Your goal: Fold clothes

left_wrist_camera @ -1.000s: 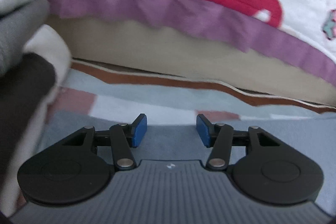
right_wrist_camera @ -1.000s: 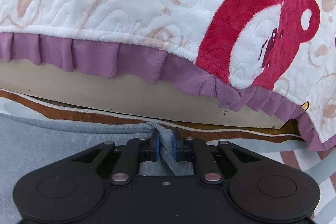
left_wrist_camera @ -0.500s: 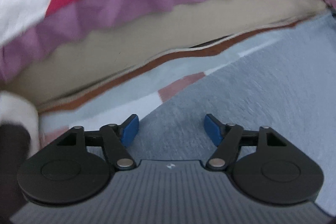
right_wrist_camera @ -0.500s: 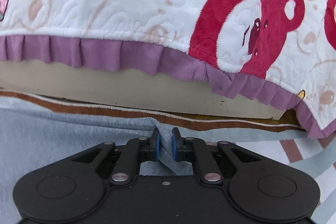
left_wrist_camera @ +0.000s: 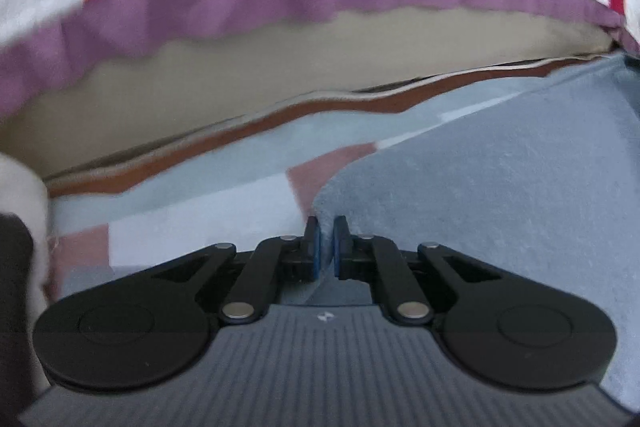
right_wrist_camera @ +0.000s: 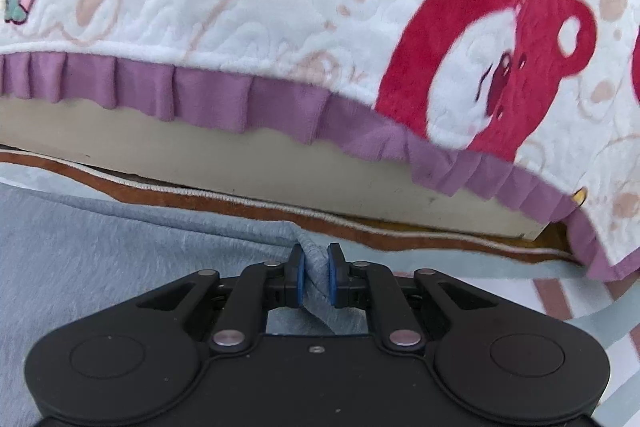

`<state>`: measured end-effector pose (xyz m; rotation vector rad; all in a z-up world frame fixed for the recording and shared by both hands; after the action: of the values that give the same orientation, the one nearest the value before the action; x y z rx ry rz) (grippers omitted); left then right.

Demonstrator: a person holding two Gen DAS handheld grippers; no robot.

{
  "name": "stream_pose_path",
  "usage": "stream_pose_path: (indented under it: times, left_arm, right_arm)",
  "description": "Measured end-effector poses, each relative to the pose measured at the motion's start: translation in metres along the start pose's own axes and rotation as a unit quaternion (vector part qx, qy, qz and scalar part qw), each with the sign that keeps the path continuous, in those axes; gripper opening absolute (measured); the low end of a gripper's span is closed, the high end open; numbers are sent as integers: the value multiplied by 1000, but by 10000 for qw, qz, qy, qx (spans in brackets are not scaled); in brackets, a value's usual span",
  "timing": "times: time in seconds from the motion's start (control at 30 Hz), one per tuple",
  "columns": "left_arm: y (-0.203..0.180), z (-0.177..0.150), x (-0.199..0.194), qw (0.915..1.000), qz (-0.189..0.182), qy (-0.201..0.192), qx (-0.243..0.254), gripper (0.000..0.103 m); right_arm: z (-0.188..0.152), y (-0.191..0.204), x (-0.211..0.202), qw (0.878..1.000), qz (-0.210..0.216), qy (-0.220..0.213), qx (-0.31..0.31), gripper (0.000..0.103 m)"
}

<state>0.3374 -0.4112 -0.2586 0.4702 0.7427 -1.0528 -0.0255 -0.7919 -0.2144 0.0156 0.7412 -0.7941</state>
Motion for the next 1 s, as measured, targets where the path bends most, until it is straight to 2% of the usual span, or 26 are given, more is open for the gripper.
stream_pose_path:
  times: [0.03, 0.17, 0.23, 0.3, 0.4, 0.5, 0.57, 0.63, 0.73, 0.8, 0.83, 0.9, 1.0]
  left_arm:
    - [-9, -2, -8, 9995, 149, -130, 245, 5]
    - [-28, -10, -60, 9968, 300, -738, 82, 5]
    - [-41, -13, -99, 9934, 395, -1076, -41, 5]
    - [-54, -17, -146, 9887, 376, -1441, -196, 5]
    - [-82, -30, -241, 9792, 352, -1988, -183, 5]
    - [-115, -60, -348, 9755, 295, -2179, -58, 5]
    - [-137, -90, -392, 9783, 340, -2046, -16, 6]
    - [-155, -130, -422, 9853, 280, -1646, -355, 6]
    - [-170, -195, -425, 9917, 171, -819, -981, 6]
    - [-173, -229, -417, 9886, 40, -403, -1448, 5]
    - [-172, -243, -413, 9843, -105, -249, -1744, 4]
    - [-177, -249, -416, 9834, -132, -261, -1791, 4]
    - [-182, -253, -423, 9830, -140, -317, -1801, 2]
  right_arm:
    - [2, -1, -7, 10000, -4, -78, -20, 12]
    - [7, -15, -52, 9978, 102, -541, 366, 12]
    - [6, -25, -84, 9940, 162, -852, 664, 12]
    - [-1, -37, -126, 9871, 257, -1179, 1057, 12]
    - [-25, -52, -196, 9742, 449, -1577, 1552, 12]
    - [-68, -64, -264, 9641, 792, -1604, 1962, 12]
    - [-102, -68, -302, 9632, 1016, -1413, 2047, 12]
    - [-142, -63, -326, 9734, 1079, -1046, 1729, 12]
    - [-203, -60, -330, 9779, 1172, -195, 1718, 13]
    - [-230, -57, -315, 9764, 1119, 458, 1787, 13]
    - [-235, -53, -308, 9771, 1107, 669, 1688, 13]
    - [-232, -46, -302, 9804, 1129, 773, 1417, 13]
    - [-209, -49, -305, 9840, 1112, 546, 1278, 13]
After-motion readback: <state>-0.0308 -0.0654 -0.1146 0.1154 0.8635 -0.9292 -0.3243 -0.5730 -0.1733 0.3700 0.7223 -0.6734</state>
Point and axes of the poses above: each gripper's, at about its wrist camera, not at the fingertips, and x roughly the way its jaws point, y to its left, z to its top, the point moved 2 cm from there along x, roughly the way its jaws point, and after that the axes turned 1 degree about -z, right-handed, at the moved point
